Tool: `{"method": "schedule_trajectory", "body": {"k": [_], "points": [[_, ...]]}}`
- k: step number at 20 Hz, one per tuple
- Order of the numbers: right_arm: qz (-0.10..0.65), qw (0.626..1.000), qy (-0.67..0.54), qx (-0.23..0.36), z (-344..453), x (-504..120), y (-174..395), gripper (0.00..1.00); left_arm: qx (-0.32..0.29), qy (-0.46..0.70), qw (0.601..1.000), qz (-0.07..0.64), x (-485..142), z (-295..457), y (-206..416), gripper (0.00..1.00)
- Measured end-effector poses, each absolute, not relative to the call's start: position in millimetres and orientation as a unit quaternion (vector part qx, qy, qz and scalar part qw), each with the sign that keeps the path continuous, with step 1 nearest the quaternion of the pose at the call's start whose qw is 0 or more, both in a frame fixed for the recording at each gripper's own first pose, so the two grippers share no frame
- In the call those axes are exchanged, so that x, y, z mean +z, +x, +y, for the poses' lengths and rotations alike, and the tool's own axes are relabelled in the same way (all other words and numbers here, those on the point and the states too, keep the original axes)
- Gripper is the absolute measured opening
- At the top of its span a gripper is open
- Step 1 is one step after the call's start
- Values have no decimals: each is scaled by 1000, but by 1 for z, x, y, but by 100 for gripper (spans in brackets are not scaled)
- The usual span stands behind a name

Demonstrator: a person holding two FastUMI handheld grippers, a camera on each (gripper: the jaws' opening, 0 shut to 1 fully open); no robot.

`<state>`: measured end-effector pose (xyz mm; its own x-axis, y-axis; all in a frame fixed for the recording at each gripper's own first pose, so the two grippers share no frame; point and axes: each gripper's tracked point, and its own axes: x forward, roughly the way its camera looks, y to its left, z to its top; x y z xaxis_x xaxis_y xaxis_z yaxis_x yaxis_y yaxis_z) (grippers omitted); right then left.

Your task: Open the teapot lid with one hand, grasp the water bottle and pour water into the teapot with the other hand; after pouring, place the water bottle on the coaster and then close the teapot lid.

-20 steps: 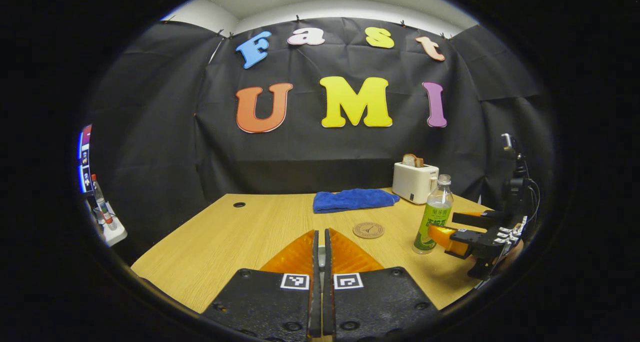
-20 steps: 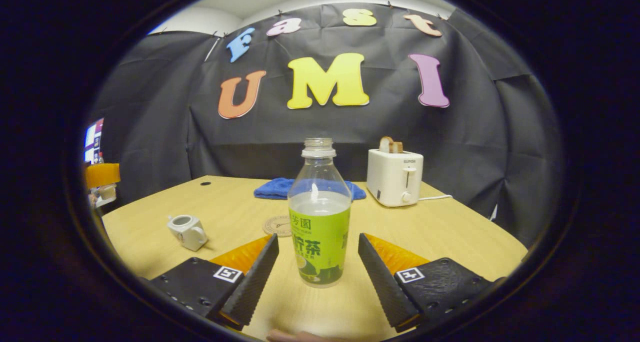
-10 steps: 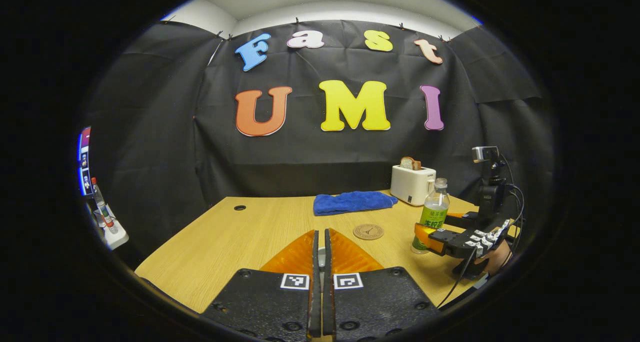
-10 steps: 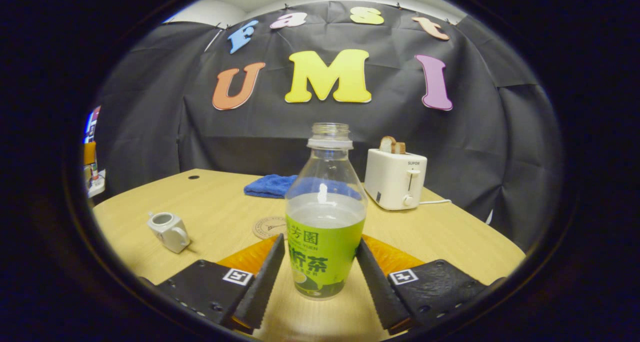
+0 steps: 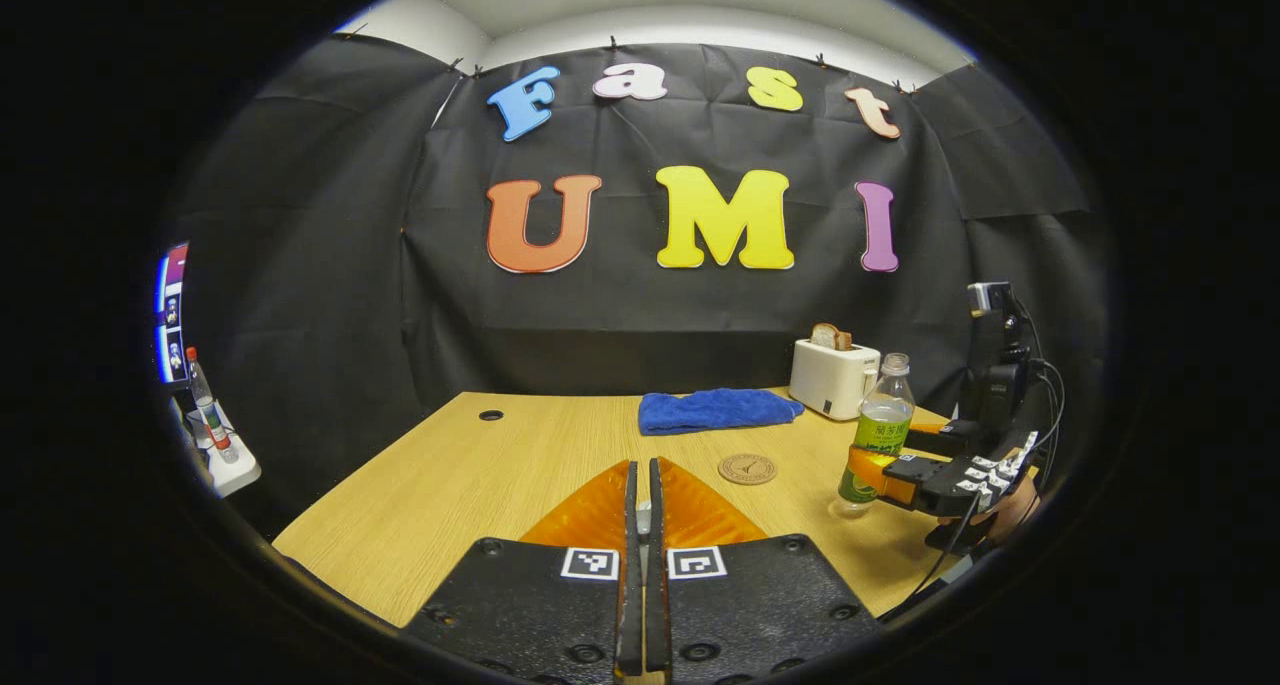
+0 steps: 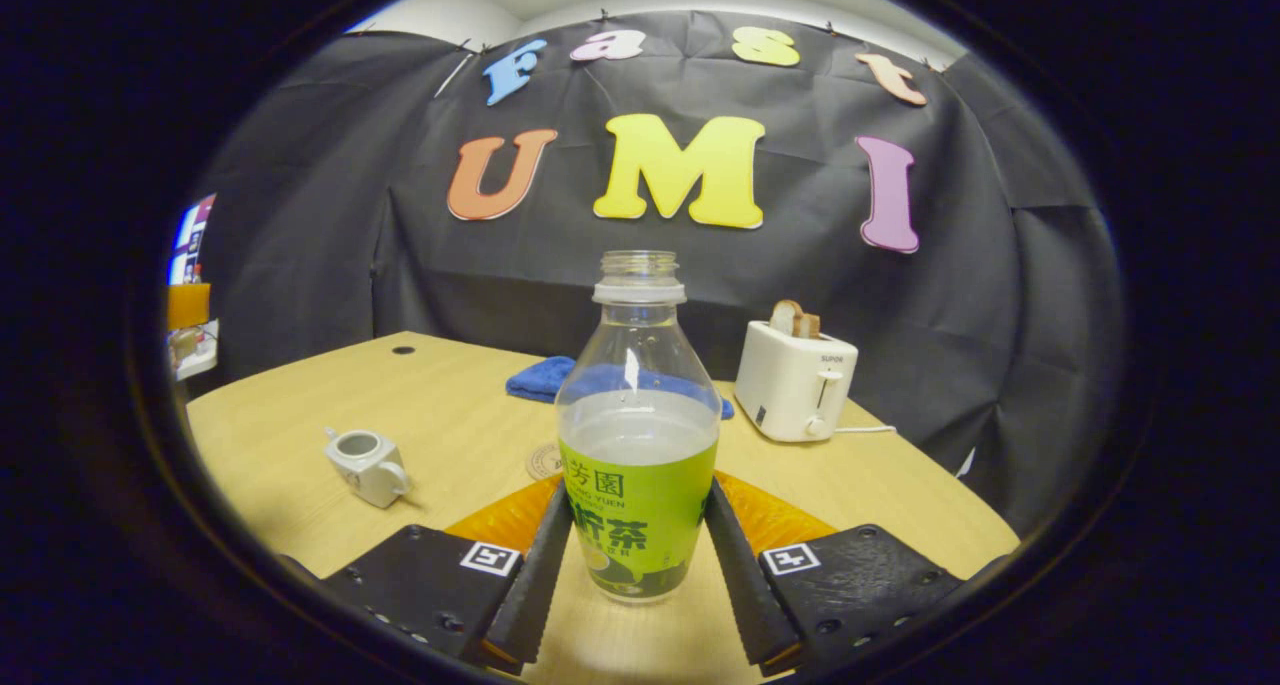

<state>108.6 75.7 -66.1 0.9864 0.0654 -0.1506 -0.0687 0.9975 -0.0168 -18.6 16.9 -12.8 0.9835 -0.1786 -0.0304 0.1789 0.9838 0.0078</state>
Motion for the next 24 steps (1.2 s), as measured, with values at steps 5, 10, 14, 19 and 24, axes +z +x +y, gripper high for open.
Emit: {"method": "schedule_trajectory", "body": {"k": [5,10,14,19,24], "points": [[94,992,-84,8,80,-64,109,72,-87,7,996,12,-8,28,-25,4],[114,979,-171,-18,86,-67,113,70,-98,10,995,11,-7,30,-29,4],[130,960,-247,-31,95,-74,120,71,-100,8,995,15,-9,36,-28,4],[143,937,-316,-39,108,-81,125,71,-97,8,995,15,-7,45,-28,4],[135,907,-397,-43,123,-81,131,71,-96,1,995,11,-4,55,-29,4]]}}
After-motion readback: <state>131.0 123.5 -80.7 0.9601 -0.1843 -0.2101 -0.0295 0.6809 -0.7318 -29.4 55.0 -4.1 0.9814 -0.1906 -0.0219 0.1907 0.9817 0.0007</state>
